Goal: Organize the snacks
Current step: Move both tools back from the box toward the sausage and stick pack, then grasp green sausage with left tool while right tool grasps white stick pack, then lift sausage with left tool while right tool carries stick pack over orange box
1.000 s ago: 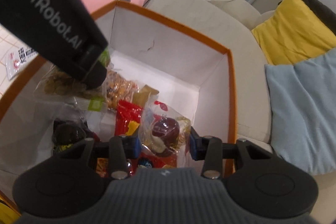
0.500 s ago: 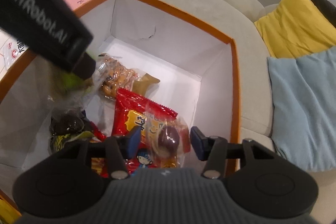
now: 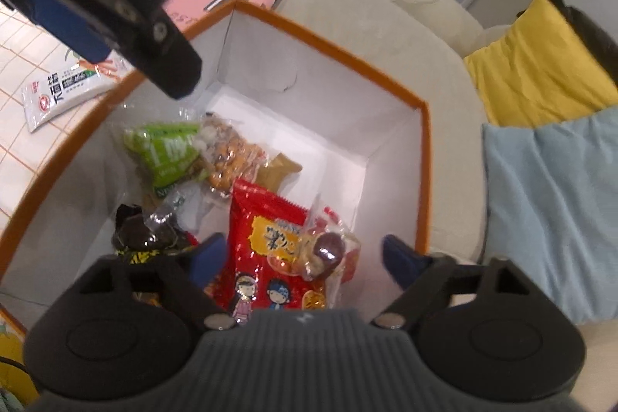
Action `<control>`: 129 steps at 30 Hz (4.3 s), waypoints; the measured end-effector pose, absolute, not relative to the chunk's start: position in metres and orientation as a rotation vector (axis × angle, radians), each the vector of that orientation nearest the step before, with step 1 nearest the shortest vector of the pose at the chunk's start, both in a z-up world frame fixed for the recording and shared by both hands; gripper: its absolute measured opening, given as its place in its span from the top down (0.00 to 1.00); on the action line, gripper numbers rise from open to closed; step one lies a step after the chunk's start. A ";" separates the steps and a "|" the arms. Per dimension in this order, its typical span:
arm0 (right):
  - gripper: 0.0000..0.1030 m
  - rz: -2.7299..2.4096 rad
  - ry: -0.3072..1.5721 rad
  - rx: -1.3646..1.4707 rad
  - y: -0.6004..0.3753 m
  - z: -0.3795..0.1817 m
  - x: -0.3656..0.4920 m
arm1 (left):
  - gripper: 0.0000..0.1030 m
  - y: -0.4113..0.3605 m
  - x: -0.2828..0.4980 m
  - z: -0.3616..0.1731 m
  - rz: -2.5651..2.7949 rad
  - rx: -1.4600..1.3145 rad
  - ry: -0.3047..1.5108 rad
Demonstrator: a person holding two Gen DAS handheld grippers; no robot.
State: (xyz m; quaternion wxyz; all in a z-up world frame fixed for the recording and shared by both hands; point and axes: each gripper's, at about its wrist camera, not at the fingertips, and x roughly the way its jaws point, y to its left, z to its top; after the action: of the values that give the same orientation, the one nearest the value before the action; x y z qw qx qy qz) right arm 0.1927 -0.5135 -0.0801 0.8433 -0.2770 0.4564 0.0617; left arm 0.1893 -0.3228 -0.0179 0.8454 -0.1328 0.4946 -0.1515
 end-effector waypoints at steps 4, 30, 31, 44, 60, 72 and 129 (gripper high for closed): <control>0.10 0.115 0.908 -0.547 -0.505 -0.060 0.188 | 0.25 -0.302 0.182 -0.001 -0.304 -0.251 0.960; 0.04 0.192 0.547 -0.224 -0.307 -0.012 0.143 | 0.25 -0.097 0.148 0.002 -0.060 -0.121 0.730; 0.04 0.185 0.543 -0.207 -0.299 -0.014 0.142 | 0.25 -0.090 0.148 0.000 -0.050 -0.116 0.729; 0.04 0.109 0.579 -0.069 -0.220 -0.049 0.118 | 0.25 -0.028 0.129 -0.038 0.024 0.011 0.740; 0.04 0.047 0.732 -0.044 -0.222 -0.106 0.123 | 0.25 -0.038 0.140 -0.092 -0.111 0.050 0.850; 0.05 -0.026 0.863 0.007 -0.261 -0.151 0.191 | 0.25 -0.074 0.205 -0.127 -0.197 0.178 0.897; 0.42 0.116 0.984 0.014 -0.214 -0.169 0.124 | 0.73 -0.027 0.124 -0.138 -0.158 -0.070 1.225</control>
State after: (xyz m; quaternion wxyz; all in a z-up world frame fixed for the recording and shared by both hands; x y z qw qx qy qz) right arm 0.1236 -0.2139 -0.1689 0.8797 0.0067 0.4723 0.0556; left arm 0.1241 -0.0266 -0.1375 0.8148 -0.0330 0.5740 -0.0742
